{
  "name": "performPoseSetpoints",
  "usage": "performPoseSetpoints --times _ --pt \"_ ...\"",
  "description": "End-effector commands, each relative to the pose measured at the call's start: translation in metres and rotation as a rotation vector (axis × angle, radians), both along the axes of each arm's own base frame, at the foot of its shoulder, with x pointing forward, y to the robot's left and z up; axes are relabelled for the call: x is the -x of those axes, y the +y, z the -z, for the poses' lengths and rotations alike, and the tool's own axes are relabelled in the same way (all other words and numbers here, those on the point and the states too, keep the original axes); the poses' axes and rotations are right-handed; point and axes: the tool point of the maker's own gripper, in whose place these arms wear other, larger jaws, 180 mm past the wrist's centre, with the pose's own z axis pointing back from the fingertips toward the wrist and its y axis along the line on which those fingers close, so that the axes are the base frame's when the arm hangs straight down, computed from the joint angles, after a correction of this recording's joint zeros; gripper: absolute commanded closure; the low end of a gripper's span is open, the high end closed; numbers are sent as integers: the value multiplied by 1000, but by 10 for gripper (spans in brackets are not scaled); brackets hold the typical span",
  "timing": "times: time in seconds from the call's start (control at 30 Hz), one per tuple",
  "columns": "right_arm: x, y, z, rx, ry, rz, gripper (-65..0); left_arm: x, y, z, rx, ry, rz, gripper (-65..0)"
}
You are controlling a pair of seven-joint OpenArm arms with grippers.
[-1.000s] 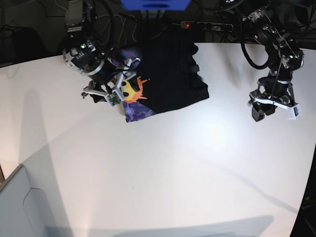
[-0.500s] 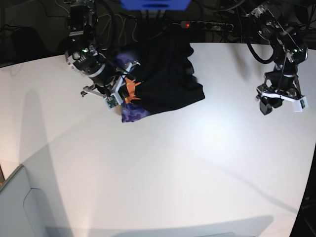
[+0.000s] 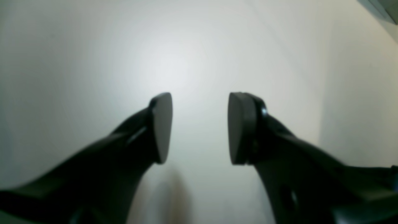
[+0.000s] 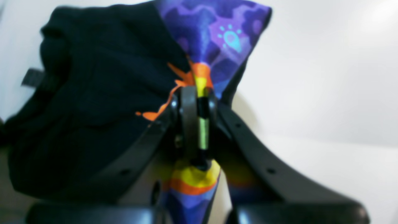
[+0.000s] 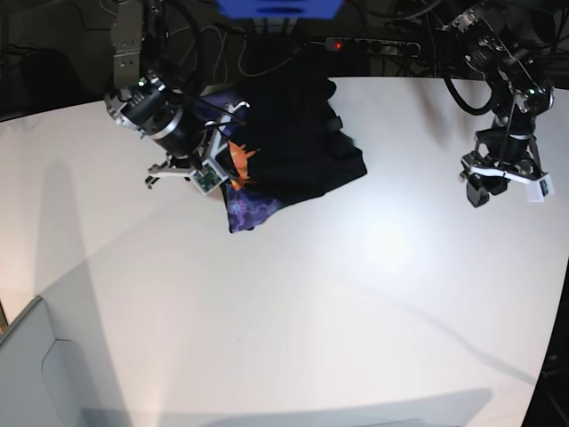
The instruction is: Fold the T-shirt properly
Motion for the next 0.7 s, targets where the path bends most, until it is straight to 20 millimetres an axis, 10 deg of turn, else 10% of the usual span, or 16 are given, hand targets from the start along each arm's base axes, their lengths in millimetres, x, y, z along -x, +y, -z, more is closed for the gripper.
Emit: performPoseSetpoints --times 0.0,0.37,0.67 --pt "-7 -3 -10 -10 -46 -14 -4 -5 2 -12 -19 -39 5 -282" --pt "-34 -54 29 21 46 109 -27 0 -4 -13 -27 -34 19 -282" --pt "-32 -89 2 44 -28 228 -420 14 -11 -1 -2 1 14 -284"
